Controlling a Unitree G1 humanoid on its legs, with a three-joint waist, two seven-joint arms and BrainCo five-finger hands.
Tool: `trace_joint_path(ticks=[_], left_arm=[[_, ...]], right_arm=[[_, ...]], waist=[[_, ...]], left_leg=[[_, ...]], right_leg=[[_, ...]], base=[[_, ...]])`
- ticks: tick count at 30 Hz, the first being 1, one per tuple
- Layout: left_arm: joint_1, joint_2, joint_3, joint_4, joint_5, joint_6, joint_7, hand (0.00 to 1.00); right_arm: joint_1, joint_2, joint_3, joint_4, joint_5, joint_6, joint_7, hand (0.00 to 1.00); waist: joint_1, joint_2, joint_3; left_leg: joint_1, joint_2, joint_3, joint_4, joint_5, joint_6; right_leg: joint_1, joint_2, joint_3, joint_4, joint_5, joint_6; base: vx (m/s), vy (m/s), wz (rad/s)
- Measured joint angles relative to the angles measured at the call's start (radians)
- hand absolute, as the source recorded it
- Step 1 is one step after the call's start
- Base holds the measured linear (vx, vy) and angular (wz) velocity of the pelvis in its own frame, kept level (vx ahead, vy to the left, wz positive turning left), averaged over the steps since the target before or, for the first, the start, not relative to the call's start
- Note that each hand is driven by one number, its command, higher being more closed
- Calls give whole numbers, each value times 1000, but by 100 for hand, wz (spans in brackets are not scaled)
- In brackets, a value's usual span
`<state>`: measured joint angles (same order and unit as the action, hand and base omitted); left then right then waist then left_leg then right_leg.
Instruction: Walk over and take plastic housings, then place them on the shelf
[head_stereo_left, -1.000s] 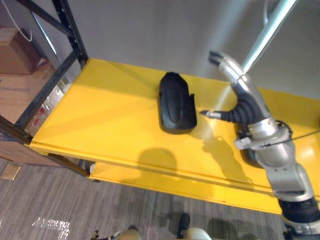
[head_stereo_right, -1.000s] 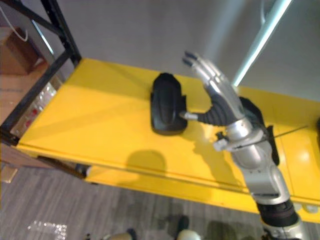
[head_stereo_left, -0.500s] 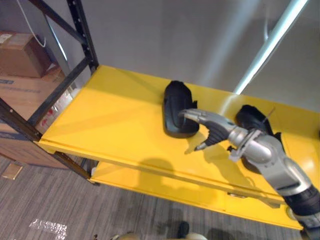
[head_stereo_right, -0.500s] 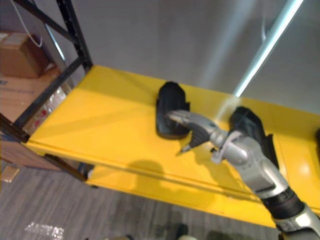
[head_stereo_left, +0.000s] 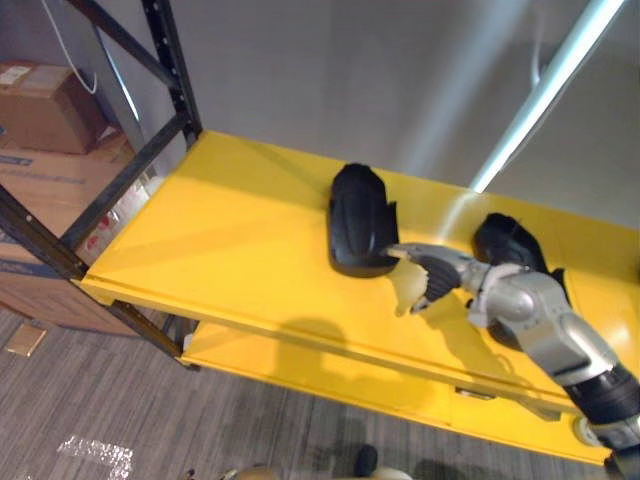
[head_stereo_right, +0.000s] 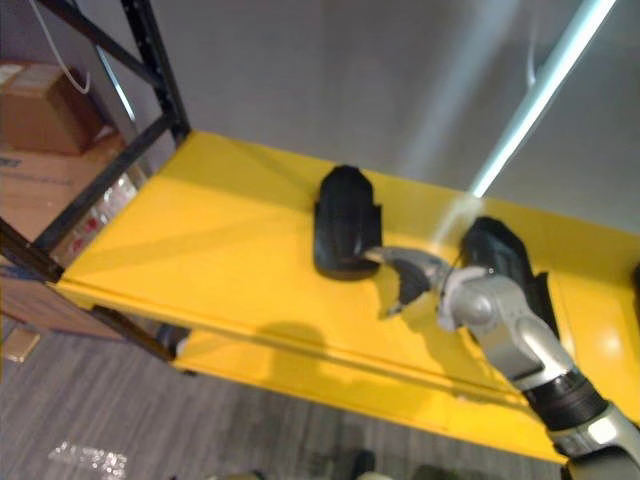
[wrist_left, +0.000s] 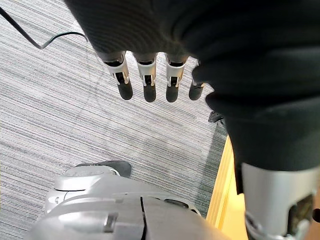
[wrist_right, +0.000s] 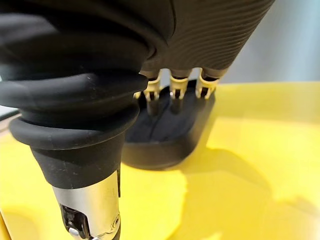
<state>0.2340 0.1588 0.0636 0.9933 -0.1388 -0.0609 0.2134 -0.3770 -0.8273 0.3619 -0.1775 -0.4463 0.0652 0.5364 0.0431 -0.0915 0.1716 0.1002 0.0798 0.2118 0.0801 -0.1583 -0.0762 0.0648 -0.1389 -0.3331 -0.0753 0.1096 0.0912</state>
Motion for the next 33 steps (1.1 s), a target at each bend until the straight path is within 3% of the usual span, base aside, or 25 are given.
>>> trace_joint_path(ticks=[11, 20, 27, 33], left_arm=[[-2, 2, 0, -3, 0, 11, -1, 0], [-4, 2, 0, -6, 0, 17, -1, 0], [-5, 1, 1, -6, 0, 18, -3, 0], [-8, 0, 2, -5, 1, 17, -5, 0]], right_arm=[[-46, 2, 68, 65, 0, -21, 109, 0], [-85, 25, 133, 102, -34, -12, 168, 0], [-108, 51, 155, 113, 188, -11, 211, 0], [-108, 108, 192, 82, 238, 5, 203, 0]], waist=[[15, 6, -1], [30, 8, 1], [33, 13, 4], [39, 13, 4]], left_leg=[[-15, 0, -8, 6, 0, 0], [-17, 2, -14, 14, 0, 0], [-17, 5, -18, 16, 0, 0], [-17, 5, -19, 15, 0, 0]], right_leg=[[-8, 0, -4, 0, 0, 0], [0, -1, -12, 0, -1, -2], [3, 2, -16, 0, -2, -3], [3, 2, -17, 0, -2, -3]], base=[[0, 0, 2], [0, 0, 2], [0, 0, 0], [0, 0, 0]])
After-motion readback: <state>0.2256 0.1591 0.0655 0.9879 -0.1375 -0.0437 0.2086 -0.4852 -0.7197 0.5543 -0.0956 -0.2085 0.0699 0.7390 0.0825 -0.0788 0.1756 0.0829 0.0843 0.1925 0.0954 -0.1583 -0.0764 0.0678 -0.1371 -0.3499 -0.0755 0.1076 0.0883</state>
